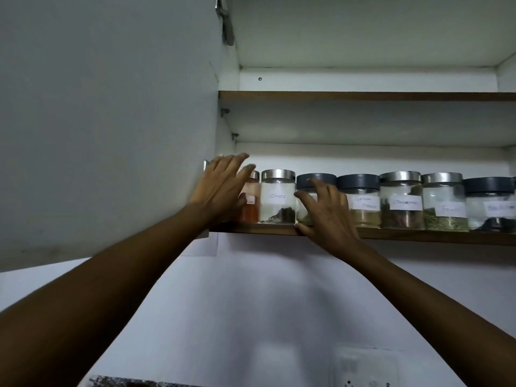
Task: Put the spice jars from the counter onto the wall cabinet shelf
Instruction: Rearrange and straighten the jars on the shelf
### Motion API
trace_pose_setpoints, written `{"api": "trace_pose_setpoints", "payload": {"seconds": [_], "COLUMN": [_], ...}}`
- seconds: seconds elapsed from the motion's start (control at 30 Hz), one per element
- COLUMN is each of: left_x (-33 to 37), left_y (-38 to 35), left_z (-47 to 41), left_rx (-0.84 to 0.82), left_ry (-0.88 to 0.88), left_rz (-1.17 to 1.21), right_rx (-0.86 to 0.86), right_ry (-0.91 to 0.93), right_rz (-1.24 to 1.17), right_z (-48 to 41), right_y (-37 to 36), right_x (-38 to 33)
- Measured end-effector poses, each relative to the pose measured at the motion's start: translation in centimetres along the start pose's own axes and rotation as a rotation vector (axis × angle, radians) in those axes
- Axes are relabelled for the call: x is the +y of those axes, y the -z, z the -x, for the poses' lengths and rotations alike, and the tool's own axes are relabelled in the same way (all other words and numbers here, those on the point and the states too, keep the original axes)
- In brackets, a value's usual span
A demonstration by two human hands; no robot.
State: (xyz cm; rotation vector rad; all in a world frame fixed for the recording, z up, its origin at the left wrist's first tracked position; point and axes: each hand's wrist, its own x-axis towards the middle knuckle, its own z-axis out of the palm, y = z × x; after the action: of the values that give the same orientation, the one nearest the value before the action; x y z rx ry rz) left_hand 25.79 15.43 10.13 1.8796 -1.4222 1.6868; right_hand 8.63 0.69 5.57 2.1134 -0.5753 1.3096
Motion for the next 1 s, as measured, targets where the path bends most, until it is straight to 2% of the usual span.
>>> {"api": "trace_pose_setpoints", "payload": {"seconds": [0.13,0.33,0.5,0.6,0.77,1.0], "left_x": [0.3,-0.6,-1.4,-1.6,-1.9,-2.2], "left_y": [0.4,1.3,1.1,0.8,0.3,0.4], "left_z": [-1.7,-3.3,-3.4,-3.8,-4.2,-5.5], "left_rx": [-0.164,-0.379,-0.313,-0.332,-0.360,-0.341], "left_ry": [0.192,0.169,0.113,0.088,-0.001,0.025], "left_rz": [0.020,-0.094,-0.064,-0.048,-0.034,0.036], "right_rx": [0.011,0.018,-0.052,-0.200,-0.450,-0.384], "right_ry": [0.040,0.055,0.048,0.032,0.111,0.176], "right_rz": [0.024,0.043,-0.006,0.010,0.181,0.192], "right_z": [-1.5,-2.9,-5.3,-7.4,-10.1,-10.7], "right_y": [0.0,-0.3,0.7,1.6,2.7,2.3], "right_x": [-1.1,-1.9,-1.7,-1.4,-2.0,-1.8]}}
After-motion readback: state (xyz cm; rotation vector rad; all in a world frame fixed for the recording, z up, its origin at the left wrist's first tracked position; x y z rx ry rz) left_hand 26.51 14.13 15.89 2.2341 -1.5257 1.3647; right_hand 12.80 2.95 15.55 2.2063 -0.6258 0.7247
